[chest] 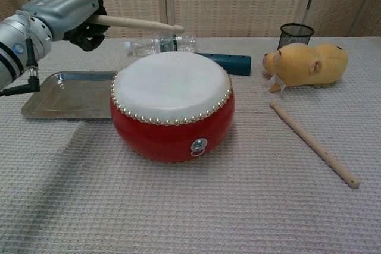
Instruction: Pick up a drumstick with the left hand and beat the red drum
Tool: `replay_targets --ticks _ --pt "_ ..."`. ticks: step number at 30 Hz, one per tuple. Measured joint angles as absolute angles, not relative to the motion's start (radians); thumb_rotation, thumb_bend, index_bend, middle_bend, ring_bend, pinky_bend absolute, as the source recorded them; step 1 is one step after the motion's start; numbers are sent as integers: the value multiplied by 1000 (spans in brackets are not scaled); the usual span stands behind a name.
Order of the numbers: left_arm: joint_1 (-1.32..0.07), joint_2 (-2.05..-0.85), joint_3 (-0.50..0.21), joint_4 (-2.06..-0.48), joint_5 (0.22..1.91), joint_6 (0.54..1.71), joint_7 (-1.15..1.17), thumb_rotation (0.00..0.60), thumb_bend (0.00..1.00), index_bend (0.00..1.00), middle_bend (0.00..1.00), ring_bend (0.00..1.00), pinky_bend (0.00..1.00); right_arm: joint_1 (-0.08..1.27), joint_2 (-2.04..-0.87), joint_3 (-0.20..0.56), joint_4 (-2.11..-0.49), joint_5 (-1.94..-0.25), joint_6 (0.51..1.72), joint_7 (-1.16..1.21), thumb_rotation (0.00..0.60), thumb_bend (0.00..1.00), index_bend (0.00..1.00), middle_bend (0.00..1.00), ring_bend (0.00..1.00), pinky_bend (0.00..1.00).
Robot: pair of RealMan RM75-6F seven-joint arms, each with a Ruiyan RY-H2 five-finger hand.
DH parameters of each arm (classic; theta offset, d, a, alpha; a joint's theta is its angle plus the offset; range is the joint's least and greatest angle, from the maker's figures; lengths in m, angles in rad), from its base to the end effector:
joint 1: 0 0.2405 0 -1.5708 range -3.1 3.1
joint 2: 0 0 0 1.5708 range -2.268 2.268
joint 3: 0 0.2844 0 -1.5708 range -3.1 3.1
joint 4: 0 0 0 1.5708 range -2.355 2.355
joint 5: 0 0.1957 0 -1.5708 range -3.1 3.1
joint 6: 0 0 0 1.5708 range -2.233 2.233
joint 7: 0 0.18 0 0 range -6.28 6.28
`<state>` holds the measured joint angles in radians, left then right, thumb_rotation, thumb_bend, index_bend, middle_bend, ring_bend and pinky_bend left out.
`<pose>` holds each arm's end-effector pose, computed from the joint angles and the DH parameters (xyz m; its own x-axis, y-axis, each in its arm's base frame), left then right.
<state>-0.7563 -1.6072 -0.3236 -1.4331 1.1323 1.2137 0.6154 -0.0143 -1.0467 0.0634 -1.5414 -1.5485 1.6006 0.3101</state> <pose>-0.1261 0.4257 0.0414 0.5178 -0.1394 0.8441 0.8032 -0.2604 -0.5357 -0.3465 -0.1866 0.2332 0.2406 0.0925 0.9662 -0.9705 0.0084 0.2409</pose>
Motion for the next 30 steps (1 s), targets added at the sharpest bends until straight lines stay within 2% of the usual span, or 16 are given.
replay_targets --ticks 2,10,21,30 --pt "-761 -1608 -313 -1416 1136 1213 641 600 763 1000 1000 1000 1000 -15 -1048 64 -1540 -1547 1601 312 600 194 0 101 0 13" --pt "-783 -1637 -188 -1263 1219 1199 806 600 762 1000 1000 1000 1000 -15 -1047 64 -1539 -1546 1598 313 600 194 0 101 0 13" --pt "-763 -1588 -293 -1425 1142 1217 624 600 763 1000 1000 1000 1000 -14 -1049 63 -1541 -1549 1598 313 600 194 0 102 0 13" --pt "-778 -1621 -203 -1307 1174 1182 758 600 763 1000 1000 1000 1000 -12 -1050 62 -1538 -1550 1593 312 600 194 0 102 0 13"
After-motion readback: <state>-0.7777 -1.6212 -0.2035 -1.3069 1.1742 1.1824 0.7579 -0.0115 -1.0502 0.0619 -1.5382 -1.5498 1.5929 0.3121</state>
